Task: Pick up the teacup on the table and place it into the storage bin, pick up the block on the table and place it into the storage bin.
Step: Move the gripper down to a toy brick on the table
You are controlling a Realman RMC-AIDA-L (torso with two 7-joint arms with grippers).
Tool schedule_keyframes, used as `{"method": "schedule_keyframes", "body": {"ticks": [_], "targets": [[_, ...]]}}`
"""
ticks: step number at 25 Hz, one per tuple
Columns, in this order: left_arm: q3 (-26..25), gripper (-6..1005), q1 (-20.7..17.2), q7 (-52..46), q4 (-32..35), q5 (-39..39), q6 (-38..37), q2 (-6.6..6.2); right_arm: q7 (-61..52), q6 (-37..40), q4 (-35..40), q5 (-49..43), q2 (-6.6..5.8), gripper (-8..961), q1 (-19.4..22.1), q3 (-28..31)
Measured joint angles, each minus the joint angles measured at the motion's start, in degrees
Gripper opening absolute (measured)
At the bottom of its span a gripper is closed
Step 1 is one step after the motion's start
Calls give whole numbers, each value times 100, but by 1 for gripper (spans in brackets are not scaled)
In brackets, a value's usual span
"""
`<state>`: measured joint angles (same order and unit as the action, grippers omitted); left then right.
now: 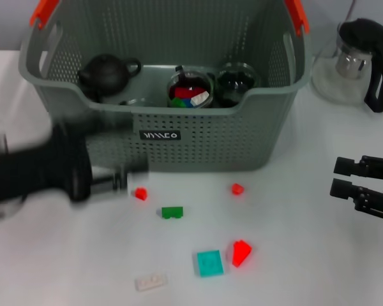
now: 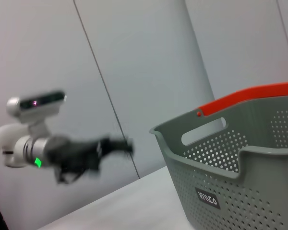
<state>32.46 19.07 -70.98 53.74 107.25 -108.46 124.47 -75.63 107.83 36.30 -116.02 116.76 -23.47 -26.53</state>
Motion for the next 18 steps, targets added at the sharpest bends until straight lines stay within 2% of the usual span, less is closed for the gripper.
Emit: {"method": "schedule_keyframes", "body": {"ticks": [3, 7, 12, 18], "targets": [[-9, 705, -95, 499, 6, 853, -205, 14, -11, -12, 0, 0, -5, 495, 0, -1], [-15, 704, -165, 1122, -3, 1609, -381, 30, -13, -15, 0, 0, -14, 495, -3, 9], [47, 699, -143, 1447, -292, 2220, -266, 34, -14, -54, 0, 0, -13, 496, -7, 15], [264, 622, -51, 1839, -878, 2626, 177, 33, -14, -91, 0, 0, -12, 496, -9, -1]]}}
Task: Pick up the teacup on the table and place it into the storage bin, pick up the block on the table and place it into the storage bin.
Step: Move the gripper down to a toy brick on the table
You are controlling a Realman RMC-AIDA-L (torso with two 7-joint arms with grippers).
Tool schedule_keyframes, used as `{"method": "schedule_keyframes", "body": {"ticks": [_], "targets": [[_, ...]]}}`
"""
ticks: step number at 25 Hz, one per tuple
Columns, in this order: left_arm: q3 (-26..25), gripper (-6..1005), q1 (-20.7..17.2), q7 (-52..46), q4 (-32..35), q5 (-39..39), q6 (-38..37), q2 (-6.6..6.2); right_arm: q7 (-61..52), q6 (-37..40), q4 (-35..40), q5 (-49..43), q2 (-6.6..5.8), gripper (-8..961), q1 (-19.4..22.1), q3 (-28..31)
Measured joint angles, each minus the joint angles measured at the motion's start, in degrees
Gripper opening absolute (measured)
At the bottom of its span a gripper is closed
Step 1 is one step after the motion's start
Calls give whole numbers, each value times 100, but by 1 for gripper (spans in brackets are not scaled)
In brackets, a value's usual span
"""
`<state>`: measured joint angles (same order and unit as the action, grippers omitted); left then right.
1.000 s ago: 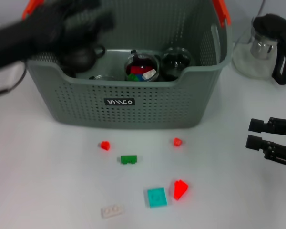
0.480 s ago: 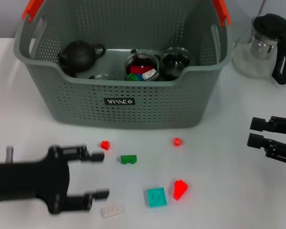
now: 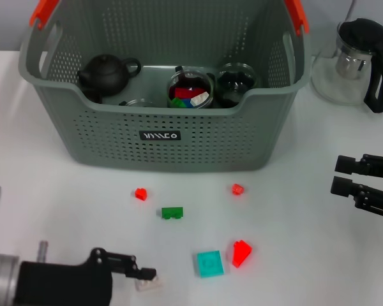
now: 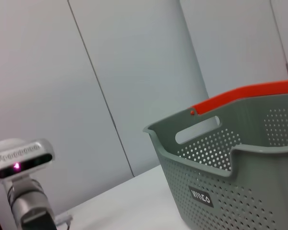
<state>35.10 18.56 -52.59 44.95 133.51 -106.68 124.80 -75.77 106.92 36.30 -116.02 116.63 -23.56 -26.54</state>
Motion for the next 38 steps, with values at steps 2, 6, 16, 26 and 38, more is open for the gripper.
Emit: {"method": "schedule_keyframes", "body": {"ticks": [2, 6, 16, 26, 38], "targets": [[63, 603, 20, 203, -207, 24, 275, 0, 0, 0, 0, 0, 0, 496, 0, -1], [41, 565, 86, 530, -624, 16, 927, 0, 0, 0, 0, 0, 0, 496, 3, -17], [14, 541, 135, 954, -929, -103, 1553, -1, 0, 2, 0, 0, 0, 495, 29, -22], [14, 513, 121, 963, -942, -66, 1843, -9, 0, 4, 0, 0, 0, 496, 53, -16], [-133, 491, 115, 969, -949, -39, 1786, -18, 0, 24, 0, 0, 0, 495, 43, -22]]}}
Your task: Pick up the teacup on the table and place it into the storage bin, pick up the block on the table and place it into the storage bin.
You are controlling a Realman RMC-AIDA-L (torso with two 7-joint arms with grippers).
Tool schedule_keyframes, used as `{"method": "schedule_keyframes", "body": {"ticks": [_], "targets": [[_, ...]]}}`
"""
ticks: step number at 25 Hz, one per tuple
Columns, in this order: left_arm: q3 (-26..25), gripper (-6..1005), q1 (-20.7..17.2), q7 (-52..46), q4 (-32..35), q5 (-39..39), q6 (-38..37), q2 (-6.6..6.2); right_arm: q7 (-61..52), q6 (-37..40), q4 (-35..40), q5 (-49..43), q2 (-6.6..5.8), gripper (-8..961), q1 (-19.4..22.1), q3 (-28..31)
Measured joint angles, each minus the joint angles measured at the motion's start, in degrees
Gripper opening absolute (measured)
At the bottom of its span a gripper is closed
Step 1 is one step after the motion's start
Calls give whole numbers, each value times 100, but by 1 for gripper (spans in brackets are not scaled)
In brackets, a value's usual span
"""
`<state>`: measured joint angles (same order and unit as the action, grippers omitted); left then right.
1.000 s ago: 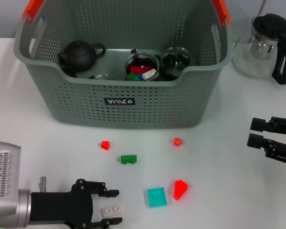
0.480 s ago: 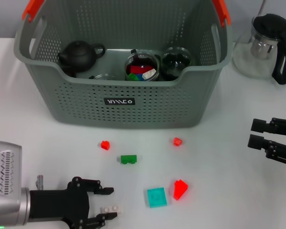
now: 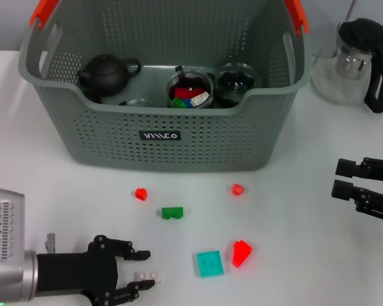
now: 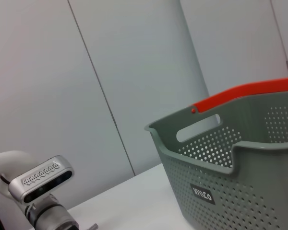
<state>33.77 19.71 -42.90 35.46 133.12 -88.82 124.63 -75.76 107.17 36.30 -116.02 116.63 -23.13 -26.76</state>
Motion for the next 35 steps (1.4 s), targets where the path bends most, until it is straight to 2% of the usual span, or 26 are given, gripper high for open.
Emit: {"method": "schedule_keyframes", "body": {"ticks": [21, 24, 27, 30, 35], "targets": [[134, 351, 21, -13, -92, -11, 209, 19, 0, 19, 0, 0, 0, 495, 21, -5], [92, 192, 4, -114, -58, -74, 193, 19, 0, 21, -3, 0, -1, 495, 29, -5], [83, 191, 9, -385, -3, -94, 137, 9, 0, 24, -4, 0, -6, 496, 29, -5], [-146, 191, 47, -604, 146, -147, -370, -23, 0, 29, -4, 0, -9, 496, 20, -5], [-1085, 190, 351, -1008, 256, -542, -2177, -164, 0, 33, -1, 0, -10, 496, -13, -4]]}}
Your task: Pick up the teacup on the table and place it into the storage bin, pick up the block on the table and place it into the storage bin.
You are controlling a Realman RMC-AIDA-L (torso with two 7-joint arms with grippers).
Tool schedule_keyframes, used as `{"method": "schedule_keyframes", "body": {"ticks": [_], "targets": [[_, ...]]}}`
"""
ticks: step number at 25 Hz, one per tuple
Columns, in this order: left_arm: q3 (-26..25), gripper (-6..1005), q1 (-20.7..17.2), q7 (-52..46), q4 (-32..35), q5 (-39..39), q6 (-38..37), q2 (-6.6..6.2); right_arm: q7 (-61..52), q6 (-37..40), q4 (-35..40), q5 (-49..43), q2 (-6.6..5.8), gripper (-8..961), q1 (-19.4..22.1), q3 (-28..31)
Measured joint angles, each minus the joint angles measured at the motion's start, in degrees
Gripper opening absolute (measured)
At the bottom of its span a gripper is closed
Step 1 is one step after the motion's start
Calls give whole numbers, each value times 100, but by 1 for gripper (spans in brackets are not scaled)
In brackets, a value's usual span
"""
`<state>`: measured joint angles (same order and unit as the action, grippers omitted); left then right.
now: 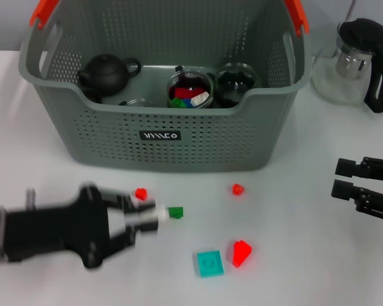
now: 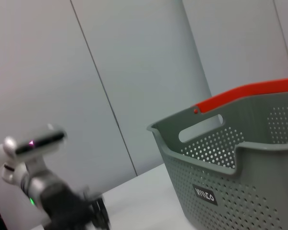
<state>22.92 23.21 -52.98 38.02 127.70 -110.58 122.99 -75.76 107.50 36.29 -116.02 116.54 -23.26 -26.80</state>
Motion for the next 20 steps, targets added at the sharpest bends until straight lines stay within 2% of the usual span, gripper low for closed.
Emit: {"method": "schedule_keyframes", "body": {"ticks": [3, 5, 6, 7, 8, 9, 10, 11, 13, 15, 17, 18, 20], "targets": [[-383, 192, 259, -616, -46, -792, -613, -84, 0, 0, 2, 0, 1, 495, -18, 0], [-448, 194, 456, -1227, -28, -1475, -614, -108, 0, 0, 2, -1, 5, 495, -27, 0], [-445, 194, 876, -2216, 198, -2261, -327, -132, 0, 0, 2, 0, 11, 495, -33, 0], [-445, 195, 876, -2216, 198, -2261, -327, -132, 0, 0, 2, 0, 11, 495, -33, 0], [-410, 196, 1098, -2633, 393, -2403, -91, -152, 0, 0, 1, 0, 14, 495, -34, 0], [-410, 197, 1098, -2633, 393, -2403, -91, -152, 0, 0, 1, 0, 14, 495, -34, 0], [-329, 197, 1284, -3038, 559, -2403, 199, -183, 0, 0, 1, 0, 16, 495, -33, 6], [-175, 198, 1486, -3493, 747, -2358, 538, -246, 0, -1, 2, 0, 17, 495, -34, 13], [345, 200, 1827, -4449, 950, -2113, 1286, -455, 0, -1, 2, 0, 18, 495, -39, 22], [1184, 201, 2208, -5538, 1015, -1710, 2092, -792, 0, -1, 2, 0, 18, 495, -51, 22], [1763, 202, 2437, -6141, 1076, -1281, 2543, -974, 0, -1, 1, 0, 17, 495, -60, 25], [2076, 203, 2577, -6438, 1153, -914, 2773, -1037, 0, -3, 2, 0, 14, 495, -64, 25], [2471, 205, 2802, -6892, 1224, -223, 3027, -1057, 0, -7, 1, 0, 18, 496, -80, 12]]}}
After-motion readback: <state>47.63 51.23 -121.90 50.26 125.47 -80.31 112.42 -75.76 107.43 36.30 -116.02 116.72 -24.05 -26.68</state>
